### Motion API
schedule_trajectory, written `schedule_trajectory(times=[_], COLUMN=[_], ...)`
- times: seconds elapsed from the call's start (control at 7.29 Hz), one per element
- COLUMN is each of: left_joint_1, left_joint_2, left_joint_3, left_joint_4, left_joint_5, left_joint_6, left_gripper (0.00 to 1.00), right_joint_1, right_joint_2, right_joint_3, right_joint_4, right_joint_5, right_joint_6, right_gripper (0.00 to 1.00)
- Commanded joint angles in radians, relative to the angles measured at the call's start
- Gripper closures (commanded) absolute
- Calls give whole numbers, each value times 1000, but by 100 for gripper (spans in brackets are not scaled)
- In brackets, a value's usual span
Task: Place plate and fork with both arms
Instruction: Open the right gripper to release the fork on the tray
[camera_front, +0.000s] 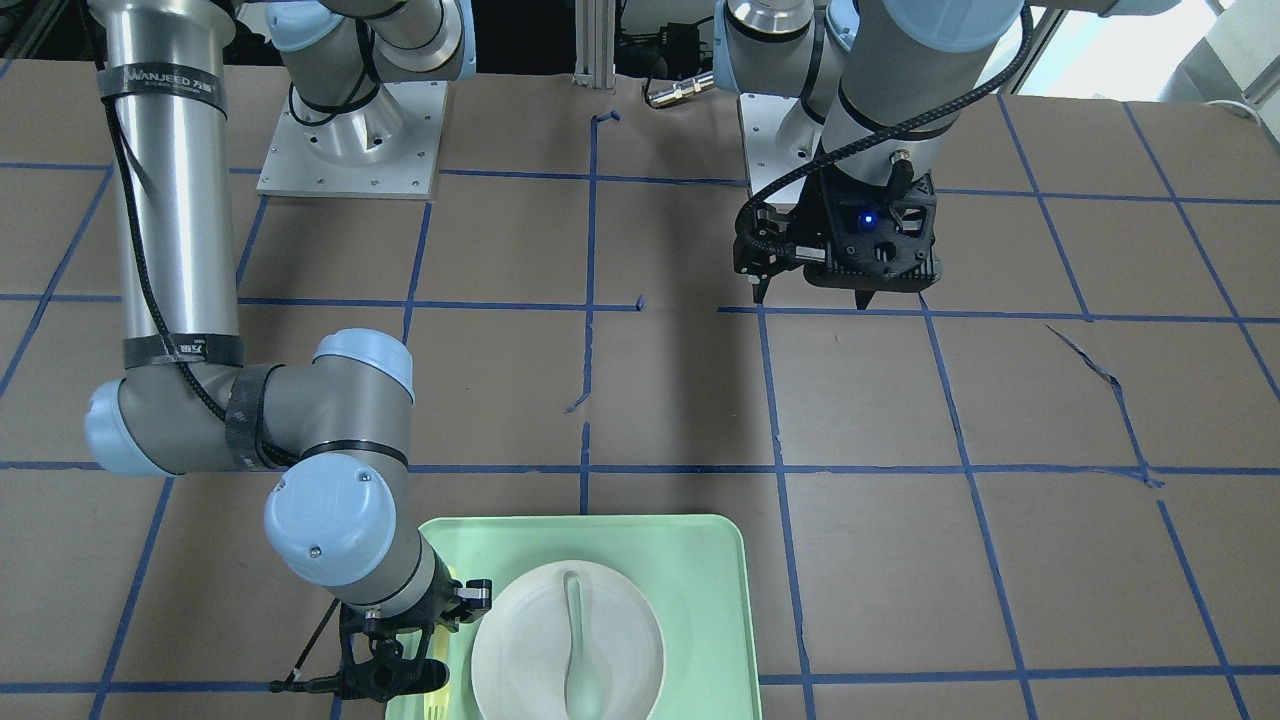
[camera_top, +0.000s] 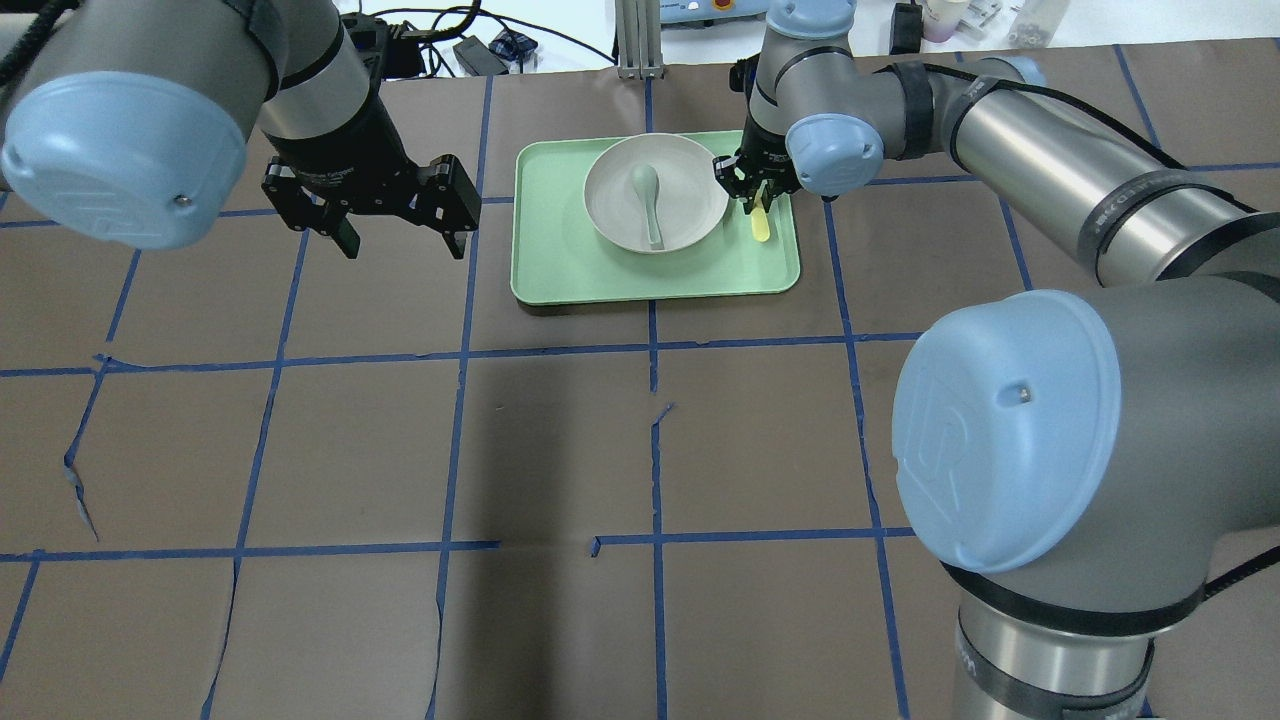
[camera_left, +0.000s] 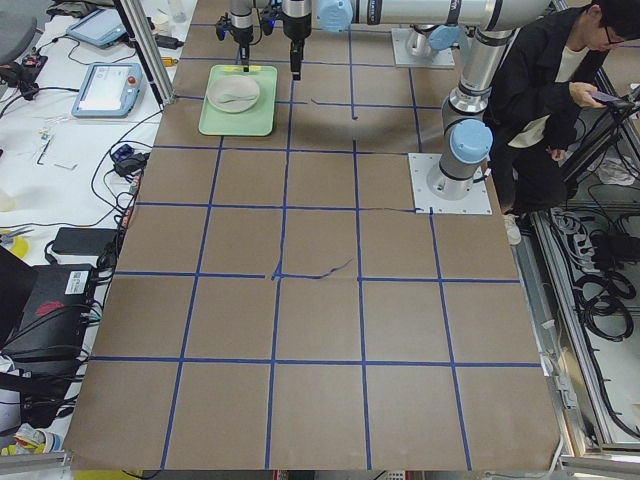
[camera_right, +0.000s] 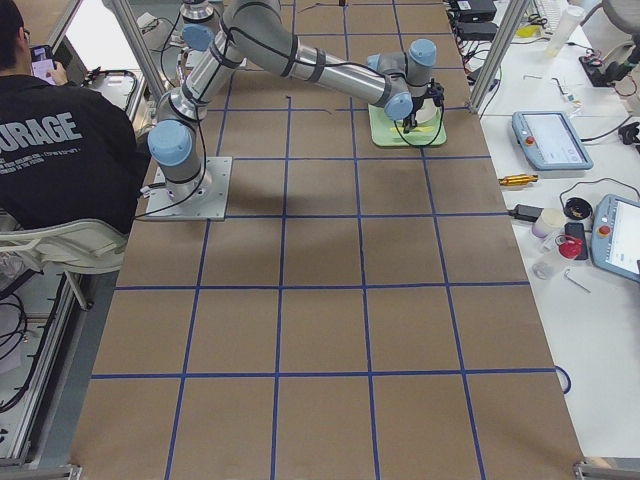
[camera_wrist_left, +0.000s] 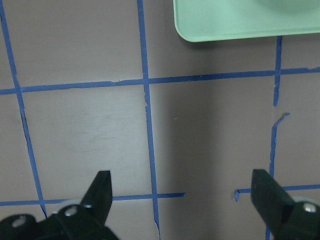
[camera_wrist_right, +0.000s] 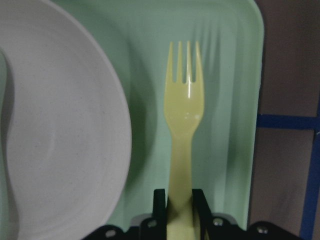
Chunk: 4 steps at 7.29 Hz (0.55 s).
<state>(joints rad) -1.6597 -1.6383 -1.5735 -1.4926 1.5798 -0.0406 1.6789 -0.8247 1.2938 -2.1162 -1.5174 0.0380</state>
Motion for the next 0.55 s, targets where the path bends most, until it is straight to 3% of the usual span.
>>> schedule_trajectory(times=[0.0, 0.14, 0.27, 0.41], left_joint_1=[0, 0, 0, 0], left_joint_2=[0, 0, 0, 0], left_joint_3=[0, 0, 0, 0], left_joint_4=[0, 0, -2, -2], left_joint_5=[0, 2, 0, 0], left_joint_6=[1, 2, 2, 1], left_gripper=[0, 0, 0, 0], right_joint_1=[-2, -2, -2, -2], right_joint_2=[9, -4, -48, -113], right_joint_3=[16, 16, 19, 37], right_joint_4=[-21, -21, -4, 46], right_joint_5=[6, -10, -41, -100], right_joint_6=[-1, -18, -45, -52], right_gripper=[70, 8, 0, 0])
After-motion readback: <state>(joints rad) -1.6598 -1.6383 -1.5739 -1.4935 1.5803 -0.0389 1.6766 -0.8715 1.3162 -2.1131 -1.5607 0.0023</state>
